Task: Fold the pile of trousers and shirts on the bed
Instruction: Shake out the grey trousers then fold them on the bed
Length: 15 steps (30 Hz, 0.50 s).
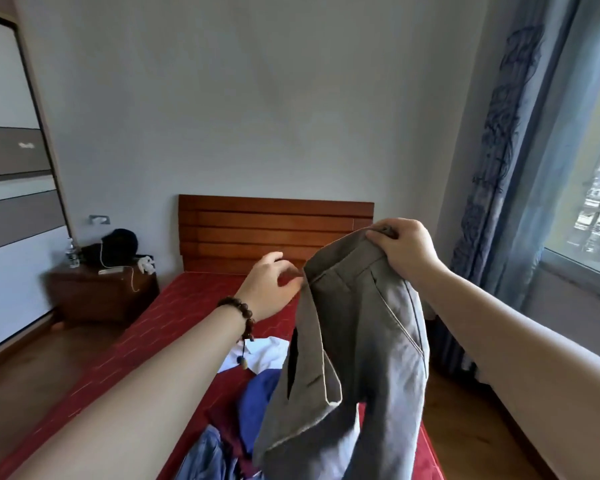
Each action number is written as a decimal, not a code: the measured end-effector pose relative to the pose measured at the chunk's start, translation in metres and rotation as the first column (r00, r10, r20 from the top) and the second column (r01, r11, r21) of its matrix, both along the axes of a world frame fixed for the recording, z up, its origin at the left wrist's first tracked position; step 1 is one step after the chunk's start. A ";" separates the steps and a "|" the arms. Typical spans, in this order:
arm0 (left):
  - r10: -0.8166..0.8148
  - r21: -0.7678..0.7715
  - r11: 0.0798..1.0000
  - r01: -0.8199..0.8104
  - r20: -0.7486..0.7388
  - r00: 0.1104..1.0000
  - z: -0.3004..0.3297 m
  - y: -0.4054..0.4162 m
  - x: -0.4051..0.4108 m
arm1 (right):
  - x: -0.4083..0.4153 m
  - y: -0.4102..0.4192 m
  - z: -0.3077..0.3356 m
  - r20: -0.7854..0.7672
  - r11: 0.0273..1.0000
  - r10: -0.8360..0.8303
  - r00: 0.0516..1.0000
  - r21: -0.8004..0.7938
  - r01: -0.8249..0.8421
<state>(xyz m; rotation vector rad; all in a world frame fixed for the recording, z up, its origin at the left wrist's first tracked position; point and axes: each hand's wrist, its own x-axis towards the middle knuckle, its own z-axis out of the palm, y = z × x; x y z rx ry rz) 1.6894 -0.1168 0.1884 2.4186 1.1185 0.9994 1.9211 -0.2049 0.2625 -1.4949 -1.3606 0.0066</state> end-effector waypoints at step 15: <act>-0.132 -0.288 0.957 0.020 -0.374 0.918 -0.035 -0.002 0.028 | 0.060 -0.014 0.030 0.151 0.995 -0.082 0.985 0.065 0.073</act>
